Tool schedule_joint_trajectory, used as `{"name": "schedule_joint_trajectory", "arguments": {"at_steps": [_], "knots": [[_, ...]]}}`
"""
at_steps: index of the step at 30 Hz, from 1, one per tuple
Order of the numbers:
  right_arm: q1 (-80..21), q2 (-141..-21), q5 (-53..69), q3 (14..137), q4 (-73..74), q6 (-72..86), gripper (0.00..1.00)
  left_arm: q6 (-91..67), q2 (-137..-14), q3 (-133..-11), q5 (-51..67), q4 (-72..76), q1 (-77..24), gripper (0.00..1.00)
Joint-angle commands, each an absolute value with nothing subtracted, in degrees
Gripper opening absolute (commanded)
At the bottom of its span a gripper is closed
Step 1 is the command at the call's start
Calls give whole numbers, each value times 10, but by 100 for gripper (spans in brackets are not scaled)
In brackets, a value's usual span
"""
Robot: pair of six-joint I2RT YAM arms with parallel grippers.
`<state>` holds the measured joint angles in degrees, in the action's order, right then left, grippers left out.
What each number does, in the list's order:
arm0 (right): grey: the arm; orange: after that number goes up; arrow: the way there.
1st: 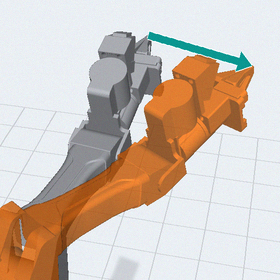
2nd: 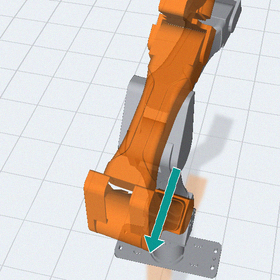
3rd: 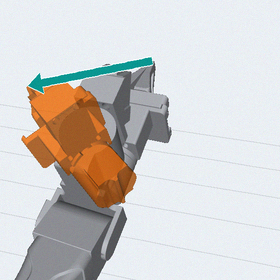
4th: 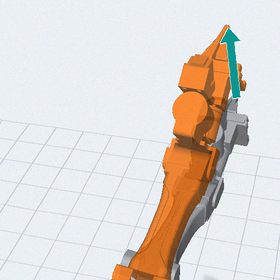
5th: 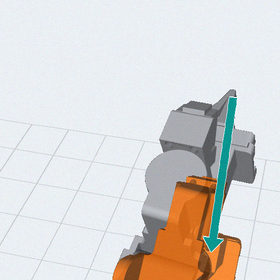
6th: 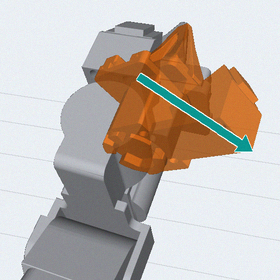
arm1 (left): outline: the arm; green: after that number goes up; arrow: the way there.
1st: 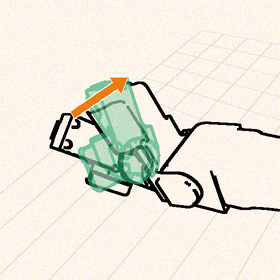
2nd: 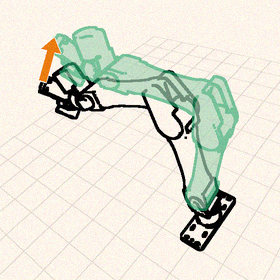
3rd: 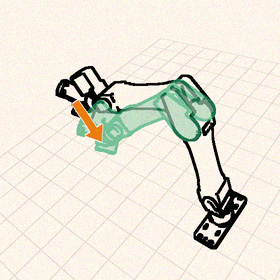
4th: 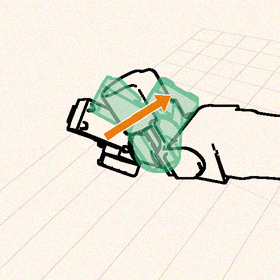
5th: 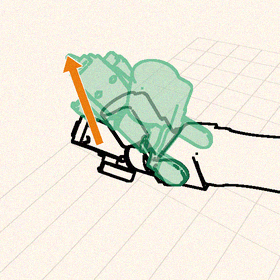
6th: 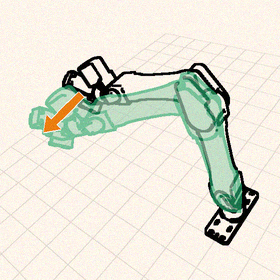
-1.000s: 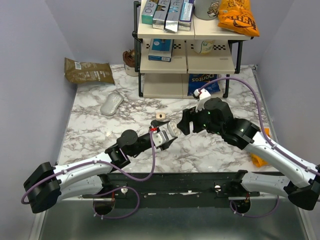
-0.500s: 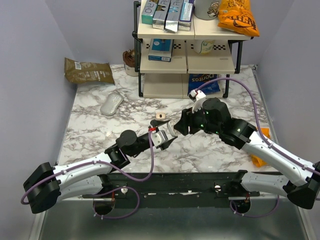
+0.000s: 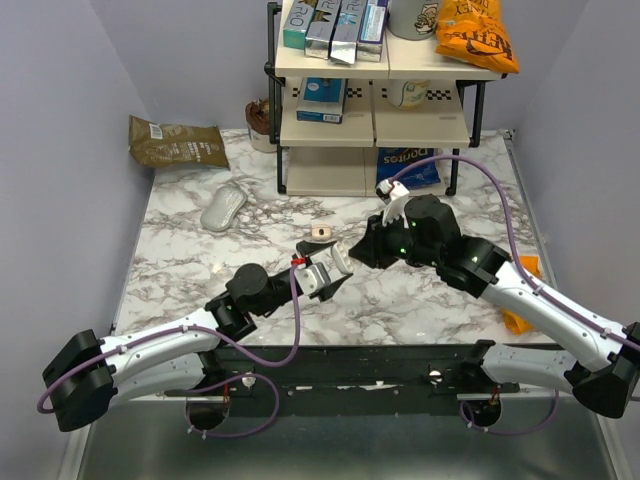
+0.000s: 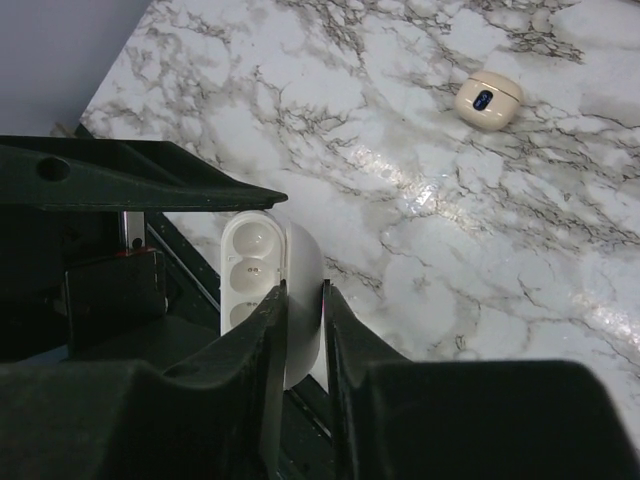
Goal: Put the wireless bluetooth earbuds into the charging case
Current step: Pass from the left arm to the right, then pass from the right arm to the left
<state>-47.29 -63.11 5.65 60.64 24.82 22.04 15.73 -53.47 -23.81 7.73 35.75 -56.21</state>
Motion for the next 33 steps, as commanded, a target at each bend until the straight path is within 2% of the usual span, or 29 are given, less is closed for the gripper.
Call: {"name": "schedule_joint_trajectory", "arguments": {"at_steps": [1,2,3,4,6,9,10,12,13,14,15,25,29,33], "knots": [[-468,-623,68,595,238,201,23,148,-524,-229,67,387,-562,0],[-468,-622,70,595,236,196,19,145,-524,-232,64,385,-562,0],[-468,-621,74,597,237,193,8,142,-526,-234,62,384,-562,0],[-468,-620,72,598,236,191,1,140,-529,-237,58,380,-562,0],[-468,-616,68,602,243,185,1,134,-535,-250,47,360,-562,3],[-468,-612,58,609,250,173,1,131,-546,-267,37,331,-562,19],[-468,-607,56,613,252,171,1,132,-548,-272,34,322,-562,30],[-468,-599,48,616,252,163,1,125,-556,-284,14,299,-562,43],[-468,-594,46,621,252,161,1,122,-560,-286,8,294,-562,59],[-468,-592,44,626,258,154,1,119,-562,-289,4,291,-562,87],[-468,-591,43,631,261,151,1,119,-565,-289,4,291,-562,99],[-468,-577,24,671,289,112,1,72,-577,-315,-47,276,-555,99],[-468,-546,-43,635,252,41,1,-25,-533,-315,52,265,-527,99],[-468,-486,-18,576,200,-36,1,-102,-504,-319,311,267,-462,99]]}}
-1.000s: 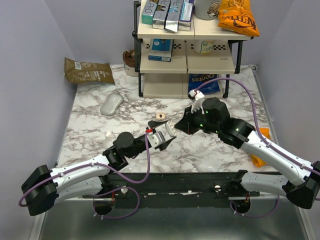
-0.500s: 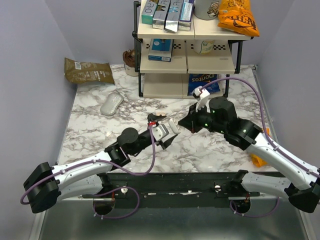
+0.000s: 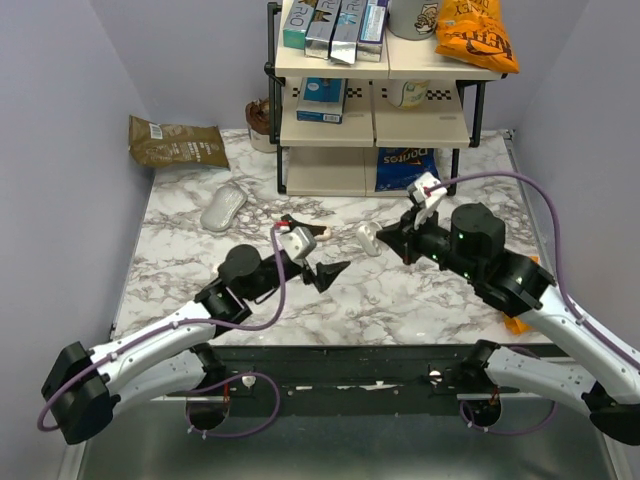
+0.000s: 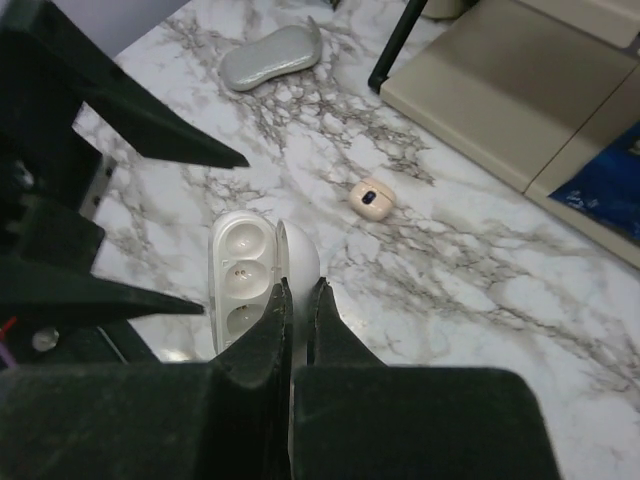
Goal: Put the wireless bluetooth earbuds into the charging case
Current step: Pass from the right arm to the left
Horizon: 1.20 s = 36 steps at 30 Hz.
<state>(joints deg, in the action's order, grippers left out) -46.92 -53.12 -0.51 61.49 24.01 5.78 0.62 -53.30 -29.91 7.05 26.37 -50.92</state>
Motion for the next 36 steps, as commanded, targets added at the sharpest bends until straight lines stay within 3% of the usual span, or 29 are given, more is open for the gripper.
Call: {"name": "schedule_joint_trajectory", "arguments": {"at_steps": [1,4,7,26,31,36], "knots": [[-468,-480,-5,576,204,-48,1,-119,-509,-323,354,270,-450,99],[-468,-483,19,587,219,-73,1,-172,-549,-356,491,287,-410,99],[-469,-488,43,596,215,-73,1,-221,-593,-388,546,319,-402,99],[-504,-545,154,650,261,-127,1,-164,-648,-462,541,256,-398,99],[-506,-549,144,652,259,-127,1,-141,-655,-475,553,217,-399,86],[-505,-552,145,659,263,-127,1,-132,-656,-471,556,200,-399,82]]}}
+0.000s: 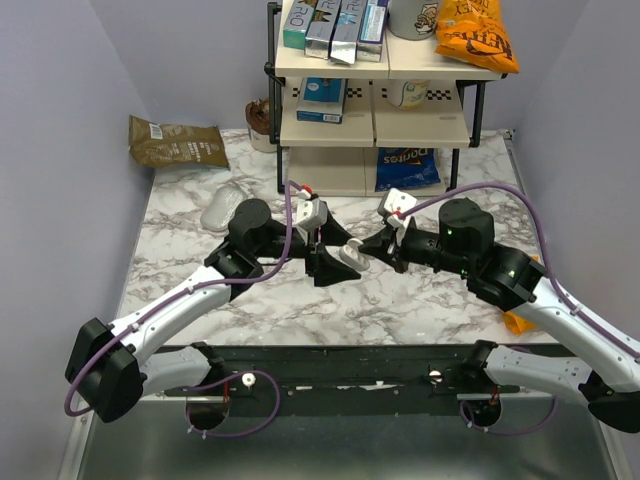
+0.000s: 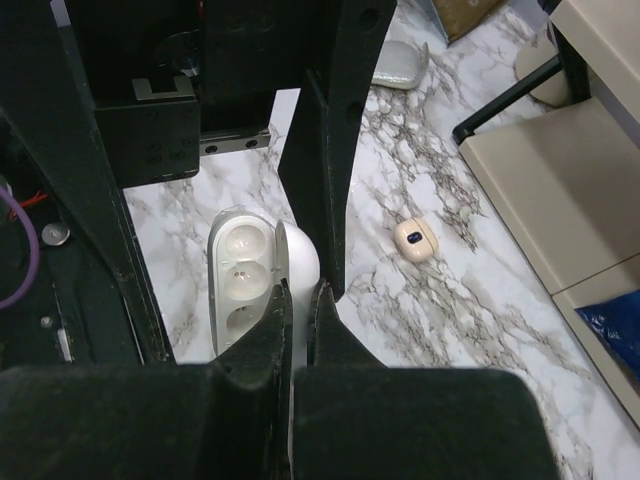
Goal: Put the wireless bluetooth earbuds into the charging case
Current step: Pass from the right arm to the left
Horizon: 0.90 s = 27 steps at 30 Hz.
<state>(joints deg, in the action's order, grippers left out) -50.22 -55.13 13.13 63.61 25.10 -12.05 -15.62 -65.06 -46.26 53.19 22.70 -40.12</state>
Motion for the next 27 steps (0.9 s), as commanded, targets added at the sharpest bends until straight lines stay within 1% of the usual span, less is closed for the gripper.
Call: {"name": "schedule_joint_trajectory", "arguments": {"at_steps": [1,7,14,17,19,22,23,25,26,27], "knots": [[-506,-553,145,661,263,-127,1,-132,-656,-470,556,198,-399,82],[-505,-553,144,664,266,-127,1,-125,-655,-471,546,192,-398,81],[-505,-557,147,664,268,-127,1,-146,-658,-470,541,222,-398,80],[-506,-559,142,664,266,-127,1,-152,-662,-472,542,231,-399,78],[-505,-559,140,664,265,-125,1,-156,-665,-472,544,237,-400,76],[-505,-560,140,664,265,-124,1,-157,-669,-471,548,239,-400,68],[-506,-561,138,664,264,-123,1,-158,-670,-471,548,239,-399,65],[-506,-559,139,663,264,-123,1,-158,-671,-469,551,240,-399,61],[-506,-559,137,664,264,-124,1,-157,-671,-468,553,240,-399,56],[-506,-559,137,664,263,-123,1,-157,-672,-468,552,241,-400,54]]}}
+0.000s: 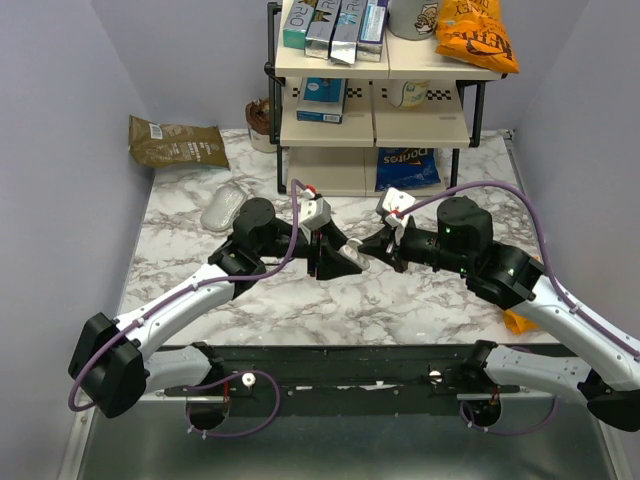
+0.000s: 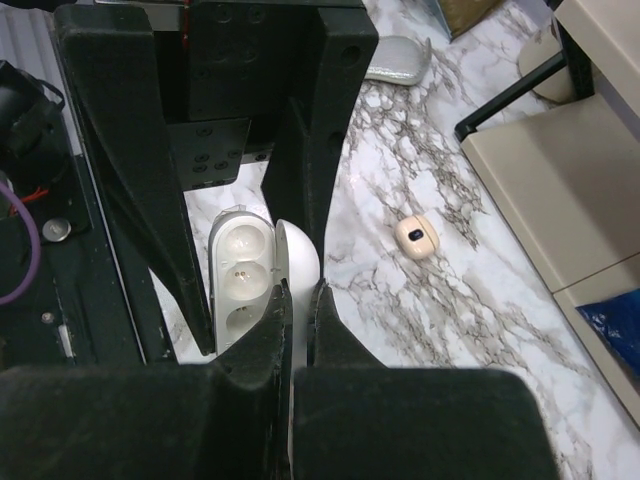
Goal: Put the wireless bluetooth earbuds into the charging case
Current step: Pass from the right arm to the left
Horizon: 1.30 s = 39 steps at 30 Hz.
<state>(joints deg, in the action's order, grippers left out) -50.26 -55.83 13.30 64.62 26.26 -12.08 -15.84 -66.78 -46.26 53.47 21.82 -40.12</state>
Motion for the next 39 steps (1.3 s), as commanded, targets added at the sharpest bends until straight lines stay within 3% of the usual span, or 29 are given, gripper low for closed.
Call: {"name": "schedule_joint_trajectory", "arguments": {"at_steps": [1,7,14,17,18,21,29,35,38,39], "knots": [[-506,-559,137,664,264,-122,1,-157,-673,-468,553,240,-400,51],[-505,-562,140,665,266,-122,1,-164,-678,-467,554,254,-399,33],[-506,-562,131,667,268,-117,2,-172,-677,-459,548,270,-399,1],[-506,-562,120,667,265,-109,19,-173,-674,-454,547,272,-399,0],[-505,-562,116,668,262,-102,35,-174,-671,-448,543,279,-399,0],[-505,-550,93,668,248,-83,58,-175,-661,-436,532,289,-399,0],[-499,-494,-57,655,187,21,84,-187,-607,-371,407,337,-399,0],[-446,-477,-112,541,207,153,81,-192,-511,-268,264,407,-400,0],[-444,-494,-74,459,216,206,72,-205,-462,-231,218,408,-399,0],[-443,-499,-63,442,214,226,62,-209,-441,-215,195,405,-400,0]]}}
